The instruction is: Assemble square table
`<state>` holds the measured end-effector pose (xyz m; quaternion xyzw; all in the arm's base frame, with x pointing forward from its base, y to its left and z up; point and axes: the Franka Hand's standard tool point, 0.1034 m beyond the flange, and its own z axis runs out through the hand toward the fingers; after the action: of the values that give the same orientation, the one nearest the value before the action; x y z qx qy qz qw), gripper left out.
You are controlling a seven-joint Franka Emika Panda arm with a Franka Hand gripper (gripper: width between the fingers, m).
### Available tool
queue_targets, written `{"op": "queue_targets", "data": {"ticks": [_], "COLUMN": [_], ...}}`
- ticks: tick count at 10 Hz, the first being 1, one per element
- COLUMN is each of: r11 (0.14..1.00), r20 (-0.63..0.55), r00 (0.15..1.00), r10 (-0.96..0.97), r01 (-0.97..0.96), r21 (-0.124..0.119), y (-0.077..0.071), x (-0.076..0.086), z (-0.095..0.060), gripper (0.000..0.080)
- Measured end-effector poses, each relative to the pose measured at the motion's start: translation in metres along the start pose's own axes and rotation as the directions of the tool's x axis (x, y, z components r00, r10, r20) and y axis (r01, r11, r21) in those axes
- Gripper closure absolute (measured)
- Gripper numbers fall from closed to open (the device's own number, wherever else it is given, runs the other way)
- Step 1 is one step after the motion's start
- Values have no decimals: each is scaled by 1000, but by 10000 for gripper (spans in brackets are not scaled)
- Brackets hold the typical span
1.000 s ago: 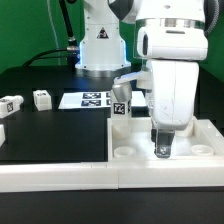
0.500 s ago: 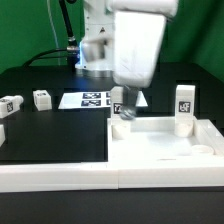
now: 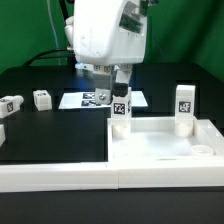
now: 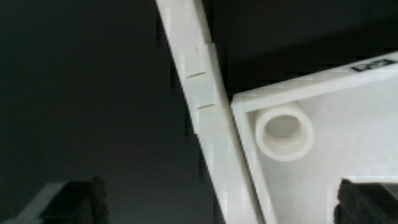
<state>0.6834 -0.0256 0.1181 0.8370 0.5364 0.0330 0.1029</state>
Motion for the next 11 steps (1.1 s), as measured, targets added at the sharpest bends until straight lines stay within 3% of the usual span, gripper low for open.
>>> {"op": "queue_targets", "data": {"ticks": [1,2,3,5,7,8,9,11], "r11": [998,993,981,955,907,883,843,840], "r20": [1,9,20,39,71,86,93,94], "r00": [998,994,982,957,914,892,851,848], "r10": [62,112,186,286,400,444,516,522], "r01": [-62,-113,-186,-288,-405,-452,-525,-530], "r21": [3,24,52,72,113,124,119,118], "y": [-2,-12,-21,-40,-63,-67,-63,-64], "x": [-3,-17,-34,-66,-109,-128,-129,-128], "z": [2,7,3,-6,4,9,7,7], "gripper": [150,150,150,150,150,150,150,150]}}
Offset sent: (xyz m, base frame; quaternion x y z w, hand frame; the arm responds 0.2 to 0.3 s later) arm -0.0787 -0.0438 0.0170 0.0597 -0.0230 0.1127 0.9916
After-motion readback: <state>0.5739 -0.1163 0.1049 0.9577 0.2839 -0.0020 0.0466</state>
